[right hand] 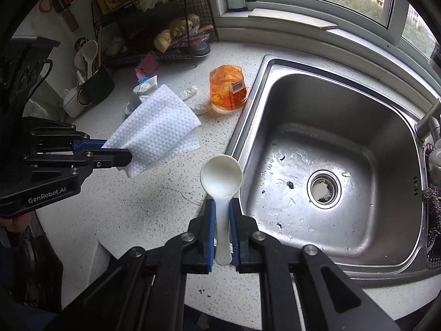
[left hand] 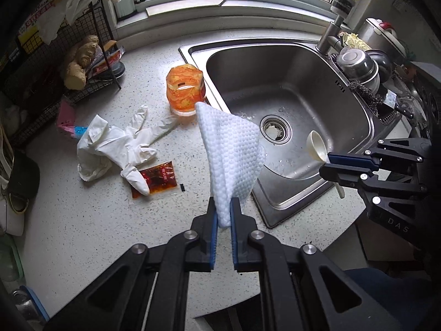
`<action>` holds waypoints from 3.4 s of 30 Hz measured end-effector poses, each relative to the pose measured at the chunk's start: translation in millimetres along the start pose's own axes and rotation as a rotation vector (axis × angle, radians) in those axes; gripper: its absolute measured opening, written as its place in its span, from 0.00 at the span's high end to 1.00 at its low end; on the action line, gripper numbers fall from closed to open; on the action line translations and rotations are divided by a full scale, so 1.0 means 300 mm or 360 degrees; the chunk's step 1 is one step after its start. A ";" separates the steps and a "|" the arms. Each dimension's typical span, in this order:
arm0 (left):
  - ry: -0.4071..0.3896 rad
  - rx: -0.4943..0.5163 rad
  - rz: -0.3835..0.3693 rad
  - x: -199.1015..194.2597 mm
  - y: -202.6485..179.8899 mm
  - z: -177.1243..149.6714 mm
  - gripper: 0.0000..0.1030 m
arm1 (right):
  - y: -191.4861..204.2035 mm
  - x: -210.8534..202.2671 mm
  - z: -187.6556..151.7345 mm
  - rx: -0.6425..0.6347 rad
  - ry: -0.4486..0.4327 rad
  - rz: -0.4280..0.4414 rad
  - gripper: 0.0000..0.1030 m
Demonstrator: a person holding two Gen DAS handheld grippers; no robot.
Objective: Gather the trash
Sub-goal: 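Grasp the white scoop with the right tool while the left tool grasps the white wipe, then carry the white wipe and scoop down toward the red bucket with both tools, then open the left tool over the red bucket while the right tool releases the scoop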
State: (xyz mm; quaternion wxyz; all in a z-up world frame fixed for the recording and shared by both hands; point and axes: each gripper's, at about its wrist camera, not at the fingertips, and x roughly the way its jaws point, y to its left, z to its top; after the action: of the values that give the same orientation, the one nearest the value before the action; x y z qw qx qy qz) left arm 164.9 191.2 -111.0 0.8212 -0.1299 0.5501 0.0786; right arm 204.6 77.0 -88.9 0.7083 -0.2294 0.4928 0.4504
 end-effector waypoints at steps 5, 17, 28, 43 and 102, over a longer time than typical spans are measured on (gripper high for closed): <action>-0.0011 0.0054 -0.0030 -0.031 -0.135 -0.054 0.93 | -0.022 -0.082 -0.099 0.0027 -0.0027 -0.0020 0.91; 0.0006 0.0223 -0.0075 -0.105 -0.548 -0.252 0.93 | -0.102 -0.275 -0.402 0.0140 -0.0069 -0.0068 0.91; 0.0100 0.0291 -0.0126 -0.036 -0.823 -0.438 0.93 | -0.168 -0.344 -0.683 0.0210 -0.0029 -0.0069 0.91; 0.0387 0.0314 -0.0139 0.443 -0.904 -0.601 0.93 | -0.296 -0.067 -0.938 0.0437 0.0157 -0.0091 0.91; 0.0517 0.0155 -0.0069 1.481 -0.733 -0.861 0.19 | -0.517 0.991 -1.298 0.0599 0.0296 -0.0001 0.91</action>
State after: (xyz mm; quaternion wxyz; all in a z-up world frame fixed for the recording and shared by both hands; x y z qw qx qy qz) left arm 166.4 -102.0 -586.9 0.7282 -0.1127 0.6759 0.0119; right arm 179.6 -175.7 -535.7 0.6902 -0.1338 0.6314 0.3272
